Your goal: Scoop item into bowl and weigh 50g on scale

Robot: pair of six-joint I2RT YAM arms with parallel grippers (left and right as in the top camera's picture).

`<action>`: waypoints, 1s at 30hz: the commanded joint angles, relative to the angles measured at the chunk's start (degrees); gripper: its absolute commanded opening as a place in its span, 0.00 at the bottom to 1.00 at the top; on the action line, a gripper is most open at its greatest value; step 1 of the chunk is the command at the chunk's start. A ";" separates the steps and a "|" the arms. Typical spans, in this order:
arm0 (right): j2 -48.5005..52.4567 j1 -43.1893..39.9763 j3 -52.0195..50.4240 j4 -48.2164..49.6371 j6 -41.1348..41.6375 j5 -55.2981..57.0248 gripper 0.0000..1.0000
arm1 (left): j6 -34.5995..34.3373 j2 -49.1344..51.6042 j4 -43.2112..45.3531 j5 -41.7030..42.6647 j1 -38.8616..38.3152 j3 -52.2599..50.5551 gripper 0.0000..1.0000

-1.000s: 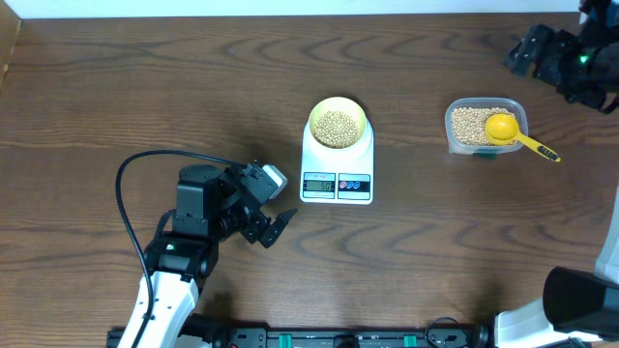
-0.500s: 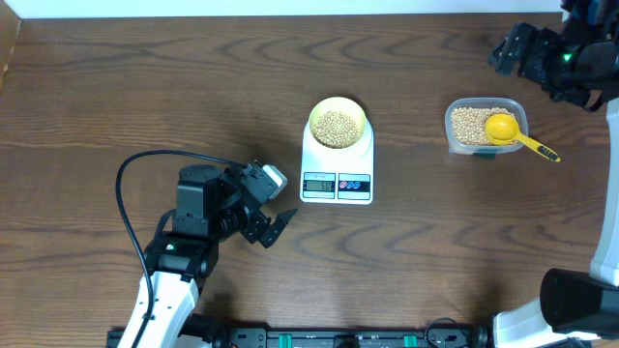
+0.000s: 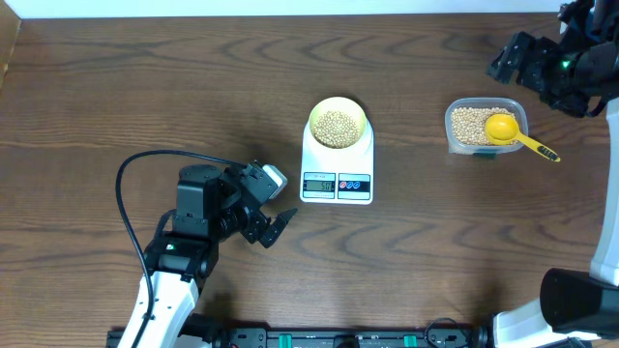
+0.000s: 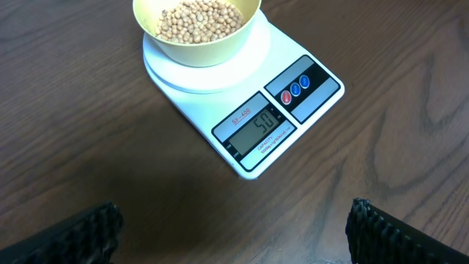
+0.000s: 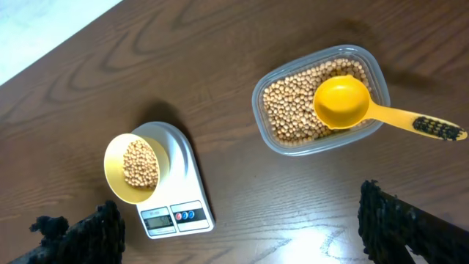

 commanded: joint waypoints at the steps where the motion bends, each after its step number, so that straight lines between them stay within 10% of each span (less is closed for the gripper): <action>1: -1.03 0.20 0.22 -0.24 1.20 1.11 0.99 | -0.09 -0.46 0.02 -0.52 0.24 0.55 0.99; 21: -22.08 0.22 0.26 4.31 -1.25 -2.89 0.99 | -0.09 -0.46 0.04 -0.52 0.24 0.55 0.99; 30: -26.01 0.22 0.15 8.41 -17.31 1.92 0.99 | -0.09 -0.46 0.02 -0.52 0.24 0.55 0.99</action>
